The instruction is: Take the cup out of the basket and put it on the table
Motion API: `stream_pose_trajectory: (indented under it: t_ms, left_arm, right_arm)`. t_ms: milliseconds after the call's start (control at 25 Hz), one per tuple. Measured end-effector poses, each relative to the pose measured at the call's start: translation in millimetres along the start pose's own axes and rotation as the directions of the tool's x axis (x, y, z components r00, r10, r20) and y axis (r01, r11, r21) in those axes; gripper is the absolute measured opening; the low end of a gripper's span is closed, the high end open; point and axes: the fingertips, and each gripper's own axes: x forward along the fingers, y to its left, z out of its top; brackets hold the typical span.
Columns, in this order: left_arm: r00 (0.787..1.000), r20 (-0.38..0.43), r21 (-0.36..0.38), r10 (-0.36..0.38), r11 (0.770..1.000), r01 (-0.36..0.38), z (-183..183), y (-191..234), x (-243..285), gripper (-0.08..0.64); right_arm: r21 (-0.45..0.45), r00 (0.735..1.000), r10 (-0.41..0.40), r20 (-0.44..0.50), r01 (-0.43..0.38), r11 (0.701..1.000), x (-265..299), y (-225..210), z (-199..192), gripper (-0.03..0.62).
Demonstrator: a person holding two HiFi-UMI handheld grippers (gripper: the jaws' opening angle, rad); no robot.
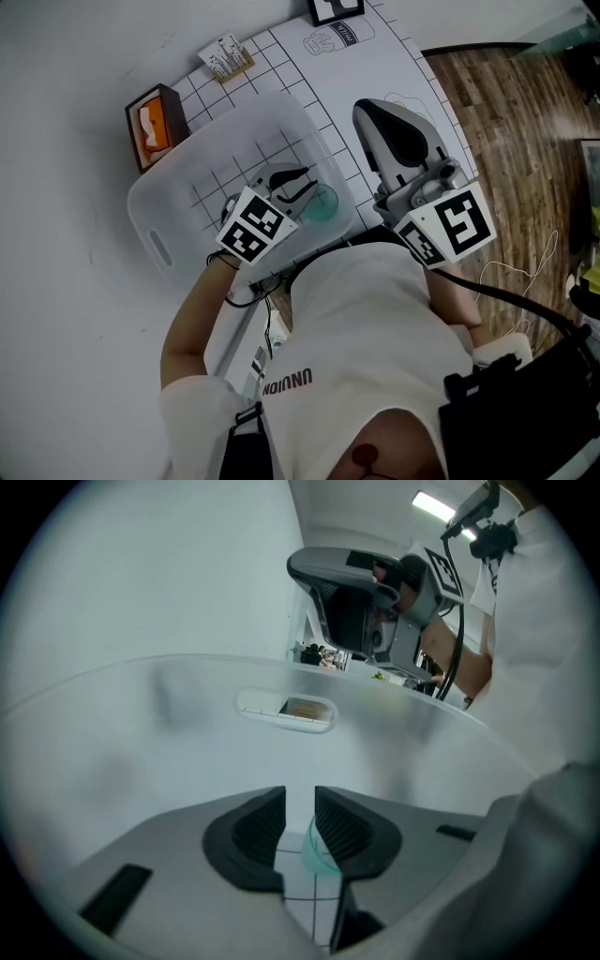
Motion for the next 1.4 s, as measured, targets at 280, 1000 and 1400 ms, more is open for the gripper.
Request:
stream_pose_trajectory:
  t_ms: [280,1000,1400]
  left_arm:
    - [0.998,-0.055,0.014,-0.015,1.000,0.016,-14.6,-4.5,6.5,0.094]
    - [0.991,-0.126,0.047,-0.049,0.997,0.056,-33.7,-12.2,19.2,0.094]
    - [0.986,-0.155,0.052,-0.068,0.996,0.077,-40.5,-14.6,23.4,0.094]
  right_arm:
    - [0.000,1.000,0.000,-0.002,0.000,1.000,-0.3,0.0,-0.6,0.020]
    - [0.000,1.000,-0.025,-0.003,0.025,1.000,-2.1,-5.6,-0.5,0.020]
    - [-0.002,0.999,-0.039,-0.011,0.039,0.999,-2.5,-8.1,-1.5,0.020]
